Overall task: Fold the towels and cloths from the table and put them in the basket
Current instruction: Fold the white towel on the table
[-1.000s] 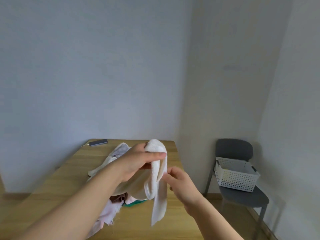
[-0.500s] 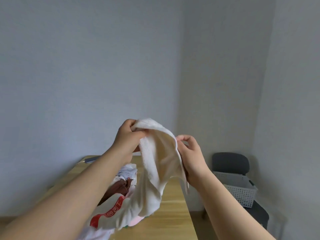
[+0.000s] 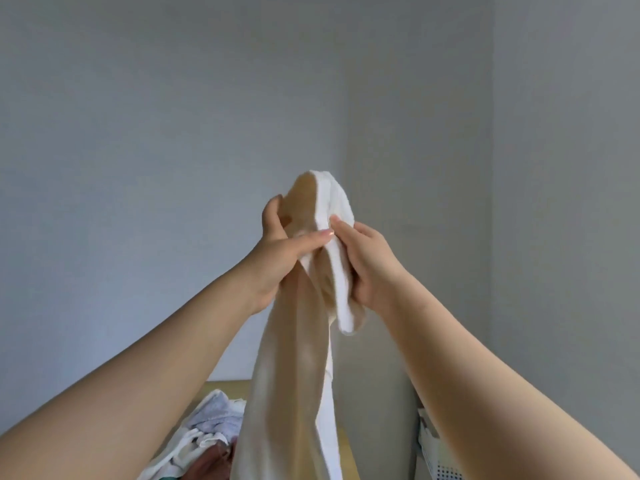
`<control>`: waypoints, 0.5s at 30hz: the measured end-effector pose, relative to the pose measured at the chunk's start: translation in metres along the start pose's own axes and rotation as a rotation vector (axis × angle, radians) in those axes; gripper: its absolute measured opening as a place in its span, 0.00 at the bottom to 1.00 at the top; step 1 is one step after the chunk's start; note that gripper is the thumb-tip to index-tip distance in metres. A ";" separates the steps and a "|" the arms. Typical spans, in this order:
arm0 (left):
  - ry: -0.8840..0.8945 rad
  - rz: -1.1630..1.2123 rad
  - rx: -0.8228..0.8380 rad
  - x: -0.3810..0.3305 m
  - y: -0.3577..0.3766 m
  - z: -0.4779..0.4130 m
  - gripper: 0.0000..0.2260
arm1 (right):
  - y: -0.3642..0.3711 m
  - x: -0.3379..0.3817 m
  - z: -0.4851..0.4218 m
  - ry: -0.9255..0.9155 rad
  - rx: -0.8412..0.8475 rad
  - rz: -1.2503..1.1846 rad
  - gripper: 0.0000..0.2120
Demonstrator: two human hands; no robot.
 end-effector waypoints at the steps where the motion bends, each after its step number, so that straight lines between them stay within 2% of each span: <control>1: -0.063 -0.003 0.034 0.006 0.005 0.001 0.40 | 0.000 0.008 -0.004 -0.002 -0.015 -0.019 0.11; 4: -0.217 -0.031 0.083 0.020 0.007 0.004 0.25 | -0.004 0.018 -0.017 0.015 -0.075 -0.088 0.11; 7: -0.263 -0.058 0.058 0.037 0.002 0.007 0.10 | -0.015 0.011 -0.025 0.056 -0.080 -0.260 0.08; 9: -0.315 0.088 -0.002 0.055 0.004 0.015 0.08 | -0.019 -0.007 -0.022 0.129 -0.022 -0.397 0.08; 10: -0.382 0.178 -0.039 0.067 0.006 0.023 0.08 | -0.023 -0.021 -0.019 0.162 -0.029 -0.391 0.10; 13: -0.596 0.375 -0.174 0.113 0.006 0.048 0.11 | -0.050 -0.083 -0.006 0.227 -0.137 -0.124 0.20; 15: -0.661 0.447 -0.294 0.141 -0.004 0.060 0.11 | -0.041 -0.133 0.016 0.375 0.007 -0.082 0.26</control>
Point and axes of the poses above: each hand's wrist, its own z-axis away from the middle knuckle, its own y-axis out of the palm, x = y × z, the point moved 9 cm from there along -z, towards the middle knuckle, and after that the axes turned 9 degrees about y, right-handed, at the moved point
